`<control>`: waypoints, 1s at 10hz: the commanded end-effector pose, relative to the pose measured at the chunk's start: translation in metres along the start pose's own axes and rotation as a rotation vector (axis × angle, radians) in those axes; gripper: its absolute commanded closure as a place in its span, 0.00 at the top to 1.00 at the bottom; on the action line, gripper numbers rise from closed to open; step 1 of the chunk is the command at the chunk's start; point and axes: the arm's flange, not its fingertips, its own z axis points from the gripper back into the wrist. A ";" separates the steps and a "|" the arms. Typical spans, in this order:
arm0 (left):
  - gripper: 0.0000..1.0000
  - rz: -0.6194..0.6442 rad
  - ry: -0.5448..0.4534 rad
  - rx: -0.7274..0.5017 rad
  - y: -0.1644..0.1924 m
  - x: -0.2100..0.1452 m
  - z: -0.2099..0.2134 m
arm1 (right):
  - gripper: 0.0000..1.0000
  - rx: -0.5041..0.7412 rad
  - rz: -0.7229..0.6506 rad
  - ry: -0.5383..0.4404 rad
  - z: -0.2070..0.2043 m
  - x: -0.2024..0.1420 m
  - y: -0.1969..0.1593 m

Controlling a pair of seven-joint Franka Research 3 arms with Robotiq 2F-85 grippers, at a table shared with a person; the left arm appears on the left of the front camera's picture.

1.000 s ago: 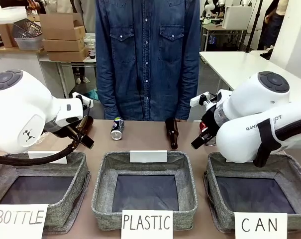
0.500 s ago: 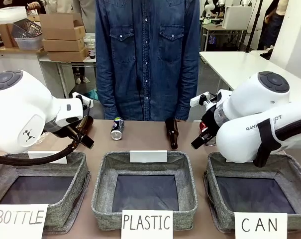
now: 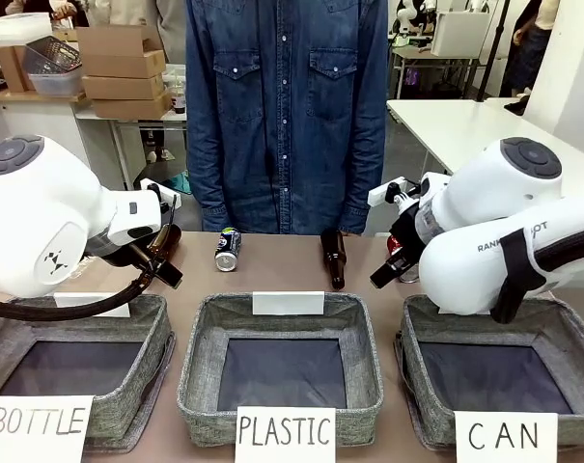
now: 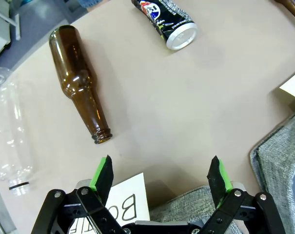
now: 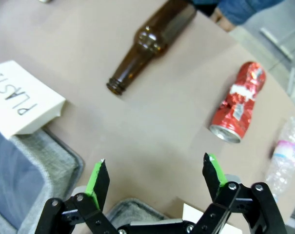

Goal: Sort the can waste into the basket.
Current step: Pick up the can waste from the table and place it in the right Fabric basket.

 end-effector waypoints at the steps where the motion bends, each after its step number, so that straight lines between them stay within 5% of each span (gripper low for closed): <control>1: 1.00 -0.063 0.022 0.029 -0.002 0.007 0.045 | 1.00 0.086 0.072 -0.016 0.068 0.011 -0.006; 2: 1.00 -0.104 0.074 0.057 -0.003 0.002 0.096 | 1.00 0.118 0.060 -0.070 0.123 0.006 -0.005; 4: 1.00 -0.068 -0.085 0.039 -0.010 -0.024 0.183 | 1.00 -0.004 0.036 -0.125 0.199 -0.022 0.006; 6: 1.00 0.177 -0.103 0.129 -0.020 -0.025 0.180 | 1.00 -0.113 -0.023 -0.196 0.197 -0.034 0.014; 7: 1.00 -0.050 -0.075 0.058 -0.004 0.016 0.181 | 1.00 0.022 0.039 -0.151 0.207 0.011 -0.001; 9: 1.00 0.037 -0.111 0.085 -0.006 0.010 0.214 | 1.00 -0.037 0.021 -0.192 0.235 0.006 -0.003; 10: 1.00 0.072 0.062 -0.443 -0.010 0.025 0.200 | 1.00 0.159 -0.018 -0.136 0.214 0.013 -0.003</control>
